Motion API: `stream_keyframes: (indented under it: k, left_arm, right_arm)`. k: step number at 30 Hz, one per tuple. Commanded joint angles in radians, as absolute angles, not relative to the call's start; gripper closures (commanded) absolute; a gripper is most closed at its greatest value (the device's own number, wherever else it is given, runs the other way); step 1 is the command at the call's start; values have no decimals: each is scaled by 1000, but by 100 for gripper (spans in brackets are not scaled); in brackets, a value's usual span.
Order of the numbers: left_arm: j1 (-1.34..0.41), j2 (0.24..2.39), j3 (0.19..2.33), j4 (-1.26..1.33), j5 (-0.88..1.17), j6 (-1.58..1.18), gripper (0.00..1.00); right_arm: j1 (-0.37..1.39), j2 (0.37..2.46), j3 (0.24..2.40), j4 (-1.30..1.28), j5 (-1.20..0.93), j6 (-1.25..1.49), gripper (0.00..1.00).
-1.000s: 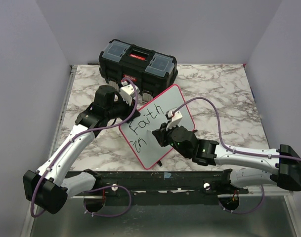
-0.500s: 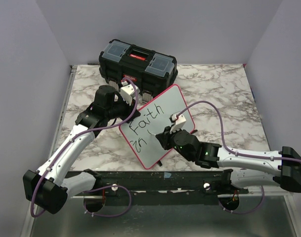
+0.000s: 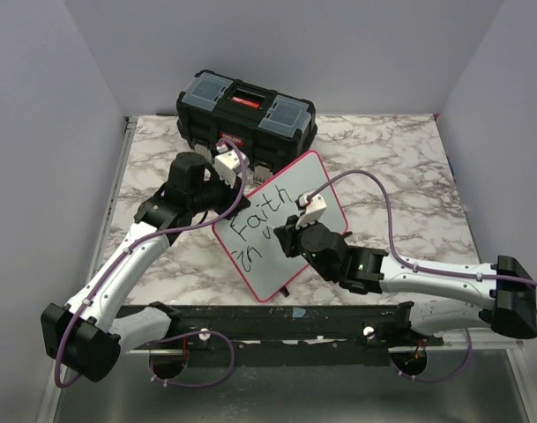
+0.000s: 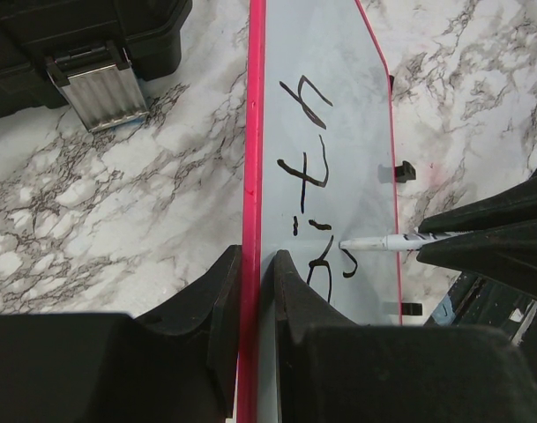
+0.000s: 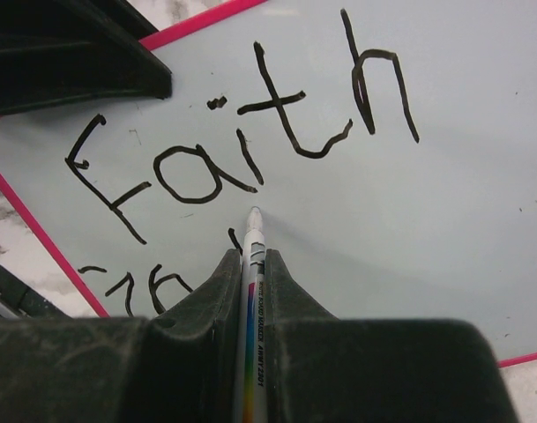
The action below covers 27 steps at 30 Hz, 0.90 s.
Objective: Write a sentence on the whiteboard
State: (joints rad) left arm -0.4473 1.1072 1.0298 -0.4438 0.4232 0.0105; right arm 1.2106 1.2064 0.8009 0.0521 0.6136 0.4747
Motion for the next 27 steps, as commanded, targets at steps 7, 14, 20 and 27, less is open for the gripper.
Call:
stream_keyframes:
  k: [7, 14, 20, 27]
  left_arm:
    - [-451, 1101, 1034, -432, 371, 63, 100]
    - [-451, 1098, 1034, -431, 371, 62, 100]
    - [-451, 1098, 1034, -432, 370, 61, 100]
    - [-451, 1095, 1034, -432, 370, 61, 100]
  right_arm:
    - [1211, 1233, 834, 17, 641, 452, 99]
    - [1211, 1211, 793, 8, 607, 480, 99]
    - [1212, 1203, 775, 2, 579, 496, 99]
    - [1211, 1188, 733, -36, 544, 538, 99]
